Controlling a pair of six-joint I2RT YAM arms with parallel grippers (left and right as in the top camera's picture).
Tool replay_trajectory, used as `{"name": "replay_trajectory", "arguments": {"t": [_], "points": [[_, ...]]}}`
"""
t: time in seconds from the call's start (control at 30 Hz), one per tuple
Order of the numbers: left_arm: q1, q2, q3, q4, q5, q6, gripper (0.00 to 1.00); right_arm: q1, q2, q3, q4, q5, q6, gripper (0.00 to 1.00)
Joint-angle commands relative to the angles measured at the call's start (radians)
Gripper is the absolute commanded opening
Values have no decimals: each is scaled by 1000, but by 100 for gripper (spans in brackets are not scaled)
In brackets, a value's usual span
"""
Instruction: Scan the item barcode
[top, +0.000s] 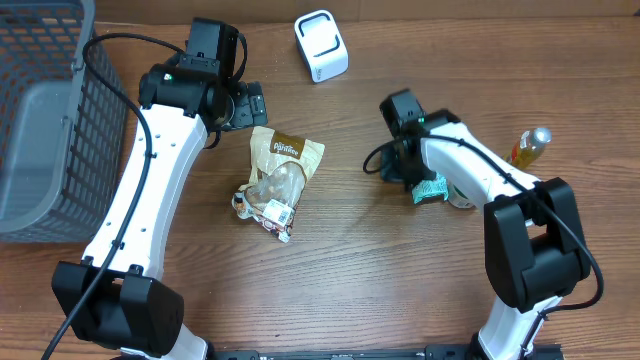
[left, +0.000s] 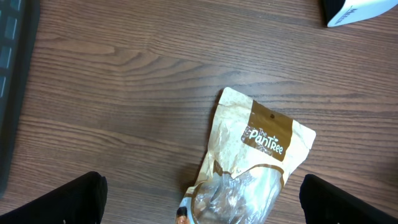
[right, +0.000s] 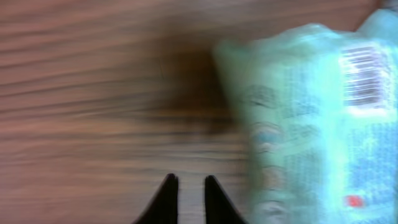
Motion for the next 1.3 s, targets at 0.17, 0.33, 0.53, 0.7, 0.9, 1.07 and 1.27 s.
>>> {"name": "replay_trajectory", "arguments": {"t": [0.17,0.33,0.53,0.7,0.9,1.07,1.27], "points": [[-5,-12,17,0,-9,15,100,32,-13,123,264,-545,-45,76],[-5,-12,17,0,-9,15,100,85,-1,123,374,-536,-46,100],[-5,-12,17,0,-9,15,99,129,-1,123,402,-450,-46,100],[-5,-12,17,0,-9,15,100,129,-1,123,402,-450,-46,100],[-5,-12,17,0,-10,15,100,127,-1,123,402,-450,-46,100],[-5,-12,17,0,-9,15,100,127,-1,123,402,-450,-46,100],[-5,-12,17,0,-9,15,100,127,-1,123,402,-450,-46,100]]}}
